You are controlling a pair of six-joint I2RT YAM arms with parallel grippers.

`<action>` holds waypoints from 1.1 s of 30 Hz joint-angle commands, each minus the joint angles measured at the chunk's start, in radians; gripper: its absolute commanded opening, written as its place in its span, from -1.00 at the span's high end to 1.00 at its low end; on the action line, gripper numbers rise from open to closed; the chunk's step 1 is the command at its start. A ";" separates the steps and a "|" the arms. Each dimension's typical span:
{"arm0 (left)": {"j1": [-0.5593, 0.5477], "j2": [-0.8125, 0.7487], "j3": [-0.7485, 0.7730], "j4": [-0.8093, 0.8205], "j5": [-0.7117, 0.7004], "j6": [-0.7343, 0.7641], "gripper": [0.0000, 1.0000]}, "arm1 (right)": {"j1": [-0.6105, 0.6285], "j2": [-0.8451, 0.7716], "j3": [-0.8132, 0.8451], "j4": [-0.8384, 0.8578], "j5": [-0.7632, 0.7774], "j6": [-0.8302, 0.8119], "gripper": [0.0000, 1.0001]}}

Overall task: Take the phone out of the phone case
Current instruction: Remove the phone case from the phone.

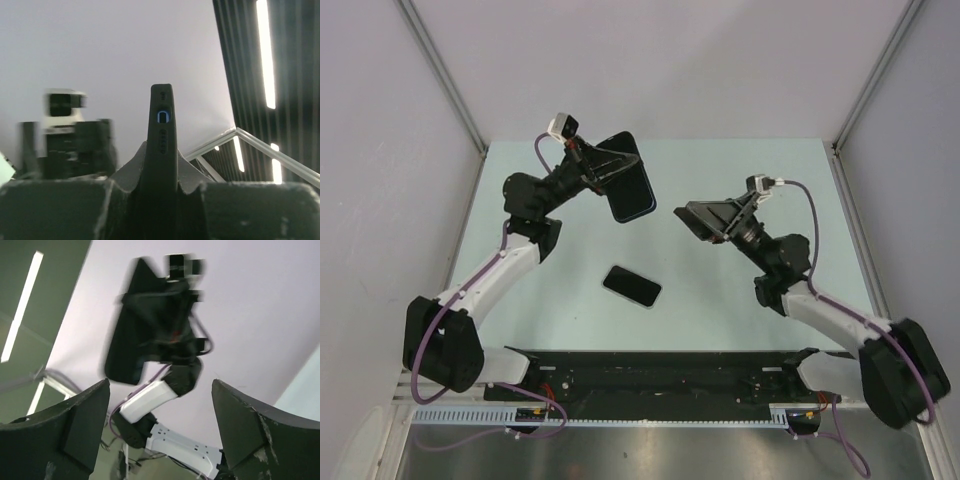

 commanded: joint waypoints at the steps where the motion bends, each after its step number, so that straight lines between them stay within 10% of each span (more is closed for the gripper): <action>1: 0.004 -0.063 0.078 -0.083 0.013 0.108 1.00 | 0.020 -0.195 0.071 -0.158 -0.011 -0.254 -0.73; 16: 0.004 -0.046 0.084 -0.084 -0.015 0.122 1.00 | 0.092 -0.058 0.268 -0.174 -0.083 -0.321 -0.55; 33: 0.004 -0.011 0.093 -0.078 -0.029 0.126 0.99 | 0.112 0.032 0.286 -0.056 -0.121 -0.247 0.10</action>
